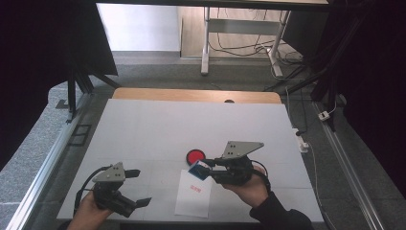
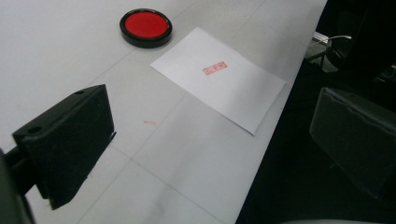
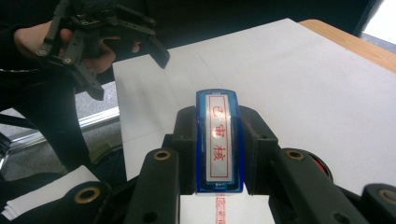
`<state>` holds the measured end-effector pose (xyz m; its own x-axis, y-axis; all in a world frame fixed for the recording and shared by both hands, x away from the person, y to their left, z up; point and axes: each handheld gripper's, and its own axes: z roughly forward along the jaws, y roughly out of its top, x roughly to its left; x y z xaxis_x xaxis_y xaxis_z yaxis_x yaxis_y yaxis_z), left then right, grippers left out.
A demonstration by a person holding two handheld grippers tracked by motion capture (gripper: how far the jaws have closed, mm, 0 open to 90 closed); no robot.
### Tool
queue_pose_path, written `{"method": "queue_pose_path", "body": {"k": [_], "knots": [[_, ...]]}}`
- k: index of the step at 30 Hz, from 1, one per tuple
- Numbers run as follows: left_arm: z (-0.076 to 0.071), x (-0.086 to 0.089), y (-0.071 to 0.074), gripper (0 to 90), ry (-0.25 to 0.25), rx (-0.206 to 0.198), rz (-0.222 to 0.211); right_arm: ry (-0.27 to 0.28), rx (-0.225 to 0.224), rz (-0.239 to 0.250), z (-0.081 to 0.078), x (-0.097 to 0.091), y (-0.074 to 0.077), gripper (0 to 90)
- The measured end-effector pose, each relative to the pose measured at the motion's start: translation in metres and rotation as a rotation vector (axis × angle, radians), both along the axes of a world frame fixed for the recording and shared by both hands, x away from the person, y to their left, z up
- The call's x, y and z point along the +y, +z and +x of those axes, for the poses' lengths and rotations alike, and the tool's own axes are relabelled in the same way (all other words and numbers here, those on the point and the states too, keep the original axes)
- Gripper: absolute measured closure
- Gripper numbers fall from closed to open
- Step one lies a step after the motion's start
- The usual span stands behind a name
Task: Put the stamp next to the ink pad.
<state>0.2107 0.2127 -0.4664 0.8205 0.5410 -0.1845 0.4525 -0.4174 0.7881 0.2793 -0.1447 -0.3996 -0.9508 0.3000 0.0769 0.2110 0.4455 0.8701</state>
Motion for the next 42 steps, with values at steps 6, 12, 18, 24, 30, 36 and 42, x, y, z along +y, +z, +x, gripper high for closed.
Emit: {"method": "queue_pose_path", "body": {"k": [6, 12, 18, 24, 30, 36, 42], "knots": [[-0.006, 0.009, -0.004, 0.0, 0.042, 0.013, 0.011, -0.006, -0.005, -0.019, 0.001, -0.002, -0.001, 71.6], [-0.011, 0.017, -0.007, 0.0, 0.08, 0.035, 0.007, -0.028, -0.016, -0.04, 0.002, -0.005, -0.003, 71.5], [-0.016, 0.024, -0.009, 0.0, 0.122, 0.04, 0.025, -0.064, -0.021, -0.051, 0.004, -0.012, -0.004, 71.5], [-0.019, 0.029, -0.01, 0.0, 0.16, 0.043, 0.038, -0.099, -0.022, -0.057, 0.007, -0.021, -0.005, 71.5], [-0.022, 0.033, -0.01, 0.0, 0.202, 0.037, 0.046, -0.13, -0.026, -0.065, 0.009, -0.028, -0.006, 71.5], [-0.024, 0.036, -0.009, 0.0, 0.225, 0.039, 0.049, -0.165, -0.028, -0.077, 0.012, -0.035, -0.007, 71.5], [-0.024, 0.036, -0.01, 0.0, 0.236, 0.042, 0.066, -0.211, -0.033, -0.1, 0.016, -0.046, -0.009, 71.5]]}}
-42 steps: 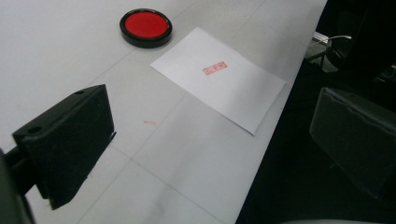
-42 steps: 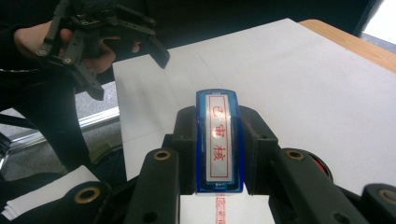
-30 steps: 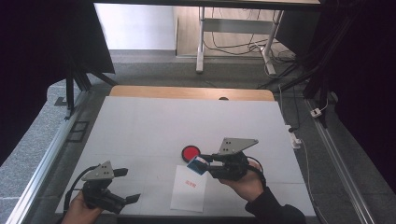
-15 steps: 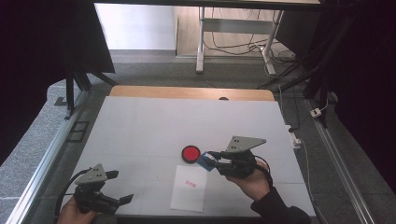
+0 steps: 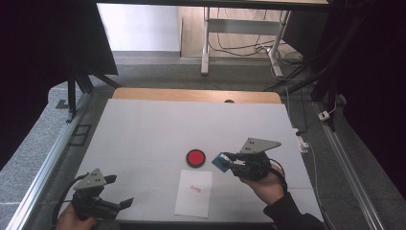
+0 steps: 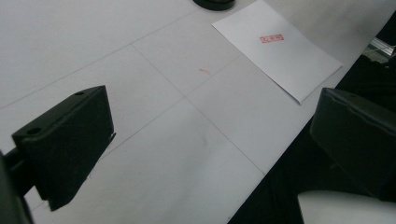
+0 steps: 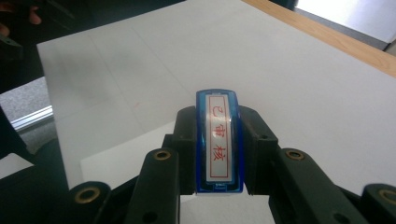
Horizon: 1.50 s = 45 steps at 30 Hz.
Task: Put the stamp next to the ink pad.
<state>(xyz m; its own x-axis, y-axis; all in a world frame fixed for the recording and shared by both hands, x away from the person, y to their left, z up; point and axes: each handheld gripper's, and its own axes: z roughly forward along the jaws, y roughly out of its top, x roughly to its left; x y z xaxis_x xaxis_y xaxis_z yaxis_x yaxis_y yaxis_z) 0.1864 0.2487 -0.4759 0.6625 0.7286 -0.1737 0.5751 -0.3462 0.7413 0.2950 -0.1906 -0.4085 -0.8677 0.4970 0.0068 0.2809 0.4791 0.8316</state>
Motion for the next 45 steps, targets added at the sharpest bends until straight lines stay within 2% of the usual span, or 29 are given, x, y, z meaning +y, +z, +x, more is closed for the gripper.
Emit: {"method": "queue_pose_path", "body": {"k": [8, 18, 25, 35, 45], "knots": [[0.0, 0.0, 0.0, 0.0, 0.012, 0.009, 0.009, -0.062, -0.007, -0.019, 0.006, -0.015, -0.004, 71.5], [0.0, 0.0, 0.0, 0.0, 0.013, 0.012, 0.013, -0.153, -0.019, -0.082, 0.017, -0.032, -0.01, 71.6], [0.0, -0.001, 0.0, 0.0, 0.012, 0.016, 0.022, -0.199, -0.02, -0.106, 0.026, -0.04, -0.017, 71.5], [0.001, -0.002, -0.001, 0.0, 0.012, 0.017, 0.024, -0.237, -0.009, -0.139, 0.037, -0.042, -0.029, 71.5], [0.001, -0.003, -0.001, 0.5, 0.011, 0.022, 0.032, -0.25, 0.001, -0.163, 0.045, -0.042, -0.04, 71.5]]}}
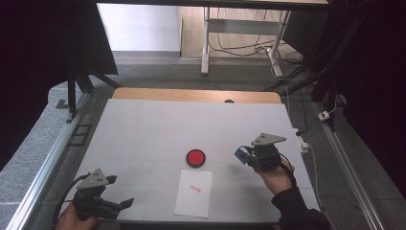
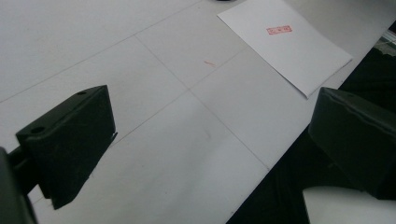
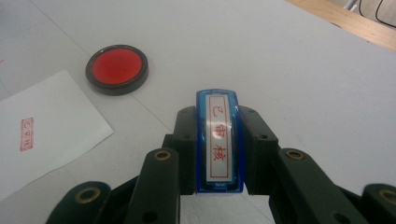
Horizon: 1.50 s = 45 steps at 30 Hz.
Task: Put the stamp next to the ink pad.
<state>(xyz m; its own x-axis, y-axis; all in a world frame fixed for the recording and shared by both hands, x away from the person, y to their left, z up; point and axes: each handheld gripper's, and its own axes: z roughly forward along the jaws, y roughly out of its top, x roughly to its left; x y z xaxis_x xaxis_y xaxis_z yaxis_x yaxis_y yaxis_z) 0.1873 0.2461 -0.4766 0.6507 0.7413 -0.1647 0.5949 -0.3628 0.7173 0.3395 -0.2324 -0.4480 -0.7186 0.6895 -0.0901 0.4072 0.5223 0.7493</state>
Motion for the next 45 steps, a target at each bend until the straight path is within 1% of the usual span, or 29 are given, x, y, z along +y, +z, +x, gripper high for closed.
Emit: {"method": "queue_pose_path", "body": {"k": [7, 14, 16, 19, 22, 31, 34, 39, 45], "knots": [[0.0, 0.0, 0.0, 0.6, 0.001, 0.0, 0.001, -0.012, 0.012, -0.03, 0.007, 0.002, -0.01, 71.5], [0.0, 0.0, 0.0, 0.6, 0.001, 0.0, 0.003, -0.006, 0.018, -0.046, 0.011, 0.004, -0.017, 71.5], [0.0, 0.0, 0.0, 0.6, 0.0, 0.001, 0.003, -0.006, 0.03, -0.052, 0.012, 0.005, -0.02, 71.5], [0.0, 0.0, 0.0, 0.6, -0.001, 0.002, 0.004, -0.008, 0.036, -0.059, 0.014, 0.005, -0.023, 71.5], [0.0, 0.0, 0.0, 0.6, -0.001, 0.001, 0.005, -0.012, 0.044, -0.052, 0.016, 0.006, -0.026, 71.5], [0.0, 0.0, 0.0, 0.6, -0.002, 0.002, 0.004, 0.001, 0.077, -0.085, 0.02, 0.008, -0.036, 71.5], [0.0, 0.0, 0.0, 0.6, -0.003, 0.002, 0.004, 0.001, 0.082, -0.105, 0.021, 0.009, -0.039, 71.3], [0.0, -0.001, 0.0, 0.6, -0.004, 0.003, 0.006, -0.003, 0.084, -0.096, 0.021, 0.009, -0.039, 70.4], [0.001, -0.001, 0.0, 0.6, 0.0, 0.003, 0.006, -0.016, 0.088, -0.079, 0.021, 0.009, -0.038, 64.4]]}}
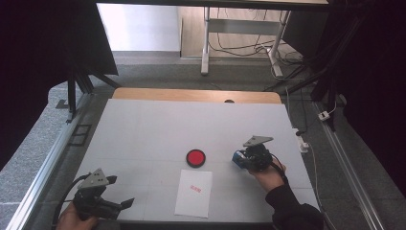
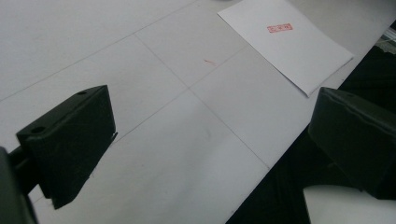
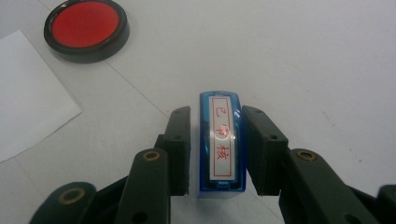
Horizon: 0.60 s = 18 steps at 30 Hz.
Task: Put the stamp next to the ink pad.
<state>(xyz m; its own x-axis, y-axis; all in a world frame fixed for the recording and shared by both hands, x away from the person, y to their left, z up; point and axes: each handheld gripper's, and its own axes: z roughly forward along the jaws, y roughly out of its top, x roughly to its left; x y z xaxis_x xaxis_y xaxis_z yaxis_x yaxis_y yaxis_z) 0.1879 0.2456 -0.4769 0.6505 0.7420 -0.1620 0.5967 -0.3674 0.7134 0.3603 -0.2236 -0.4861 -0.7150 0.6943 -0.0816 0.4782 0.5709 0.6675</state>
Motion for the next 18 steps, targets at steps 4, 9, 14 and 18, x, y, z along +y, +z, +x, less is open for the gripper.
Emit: {"method": "queue_pose_path", "body": {"k": [4, 9, 14, 18], "knots": [[0.0, 0.0002, 0.0, 0.6, 0.001, 0.0, -0.002, -0.01, 0.003, 0.012, -0.0005, -0.0007, 0.0011, 60.6], [0.0001, 0.0003, 0.0, 0.6, 0.001, 0.001, -0.003, -0.018, -0.016, 0.023, -0.003, -0.0005, 0.0053, 53.2], [0.0001, 0.0004, -0.0001, 0.6, 0.001, 0.001, -0.004, -0.023, -0.026, 0.028, -0.0058, 0.0004, 0.0089, 46.2], [-0.0001, 0.0006, 0.0, 0.6, 0.002, 0.0, -0.005, -0.029, -0.022, 0.035, -0.0078, 0.0009, 0.0101, 40.4]]}}
